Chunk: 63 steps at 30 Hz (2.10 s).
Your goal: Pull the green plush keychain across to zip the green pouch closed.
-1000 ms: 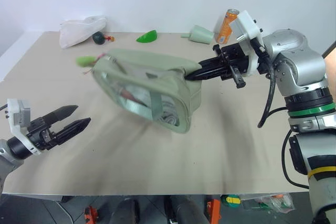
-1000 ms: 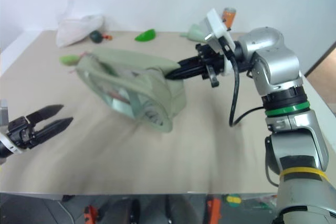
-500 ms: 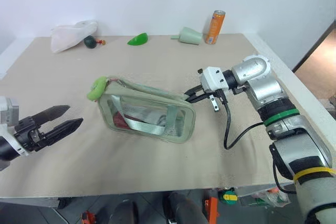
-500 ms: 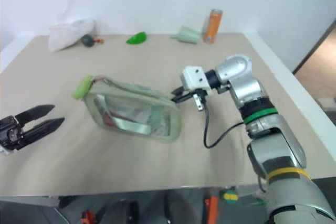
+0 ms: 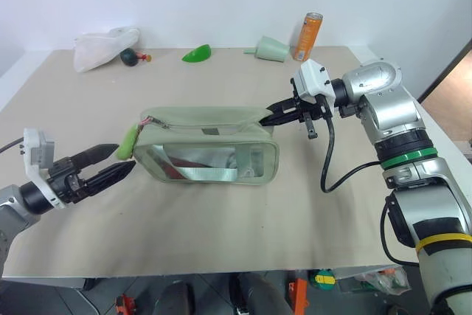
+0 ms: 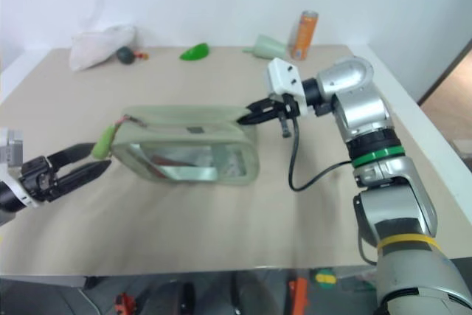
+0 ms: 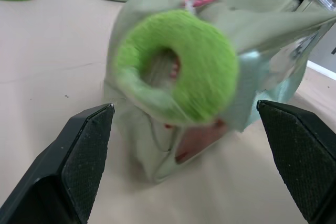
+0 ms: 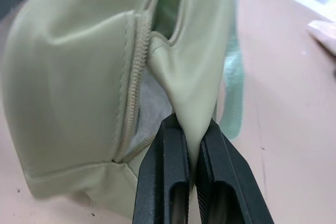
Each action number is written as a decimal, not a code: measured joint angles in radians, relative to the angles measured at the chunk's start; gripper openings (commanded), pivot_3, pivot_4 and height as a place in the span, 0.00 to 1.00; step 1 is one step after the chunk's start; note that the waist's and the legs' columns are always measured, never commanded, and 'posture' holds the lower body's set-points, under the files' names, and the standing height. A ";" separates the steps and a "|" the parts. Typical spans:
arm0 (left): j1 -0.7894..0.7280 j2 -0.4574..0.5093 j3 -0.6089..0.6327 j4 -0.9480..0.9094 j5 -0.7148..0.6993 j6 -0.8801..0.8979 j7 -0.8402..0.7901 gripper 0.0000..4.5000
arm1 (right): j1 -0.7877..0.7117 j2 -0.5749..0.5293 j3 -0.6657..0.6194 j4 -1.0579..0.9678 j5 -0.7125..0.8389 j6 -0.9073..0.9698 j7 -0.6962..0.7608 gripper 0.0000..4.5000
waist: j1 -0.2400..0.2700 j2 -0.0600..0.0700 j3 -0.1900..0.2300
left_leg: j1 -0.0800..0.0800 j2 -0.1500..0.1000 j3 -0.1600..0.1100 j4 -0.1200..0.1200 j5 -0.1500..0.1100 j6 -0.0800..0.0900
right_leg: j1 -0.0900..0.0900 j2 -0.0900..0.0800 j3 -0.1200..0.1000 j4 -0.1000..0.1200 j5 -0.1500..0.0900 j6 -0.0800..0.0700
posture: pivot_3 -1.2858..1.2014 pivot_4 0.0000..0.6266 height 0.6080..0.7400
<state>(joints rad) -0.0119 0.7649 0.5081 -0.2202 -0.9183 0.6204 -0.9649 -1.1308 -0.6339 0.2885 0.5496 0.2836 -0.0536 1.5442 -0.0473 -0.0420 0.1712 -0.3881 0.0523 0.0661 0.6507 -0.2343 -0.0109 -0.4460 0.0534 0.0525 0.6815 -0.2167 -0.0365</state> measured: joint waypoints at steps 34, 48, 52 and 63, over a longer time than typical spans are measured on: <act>-0.018 -0.043 -0.027 0.063 0.047 -0.076 -0.044 1.00 | 0.025 -0.127 -0.194 0.064 -0.062 0.072 -0.116 0.99 | 0.000 -0.001 0.000 | -0.004 -0.001 0.002 -0.001 -0.001 -0.001 | -0.005 0.000 0.002 0.000 -0.002 0.003 | 0.52 0.24 1.00; -0.088 -0.050 -0.061 0.115 0.073 -0.102 -0.070 1.00 | 0.456 -0.336 -0.316 -0.624 0.259 0.688 -0.083 0.99 | -0.003 -0.001 0.000 | -0.003 0.000 0.000 0.000 0.000 -0.001 | -0.004 0.002 0.002 0.000 -0.001 0.006 | 0.52 0.24 1.00; -0.099 -0.042 -0.065 0.102 0.055 -0.093 -0.098 1.00 | 0.513 -0.267 -0.320 -0.761 0.323 0.771 -0.185 0.99 | -0.003 -0.001 0.001 | -0.003 0.001 0.000 0.000 0.000 -0.002 | -0.005 0.002 0.002 0.000 -0.001 0.007 | 0.52 0.24 1.00; -0.206 0.021 -0.059 -0.019 -0.026 -0.067 -0.114 1.00 | 0.513 -0.201 -0.270 -0.795 0.325 0.774 -0.286 0.99 | -0.001 -0.002 0.001 | -0.005 -0.001 0.001 0.001 -0.001 -0.003 | -0.005 0.001 0.004 0.000 -0.002 0.008 | 0.52 0.24 1.00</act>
<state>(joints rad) -0.2183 0.7856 0.4490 -0.2393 -0.9441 0.5529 -1.0789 -0.6173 -0.8351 0.0186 -0.2454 0.6084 0.7203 1.2582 -0.0485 -0.0441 0.1720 -0.3929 0.0514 0.0672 0.6513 -0.2353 -0.0136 -0.4509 0.0543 0.0564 0.6813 -0.2187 -0.0285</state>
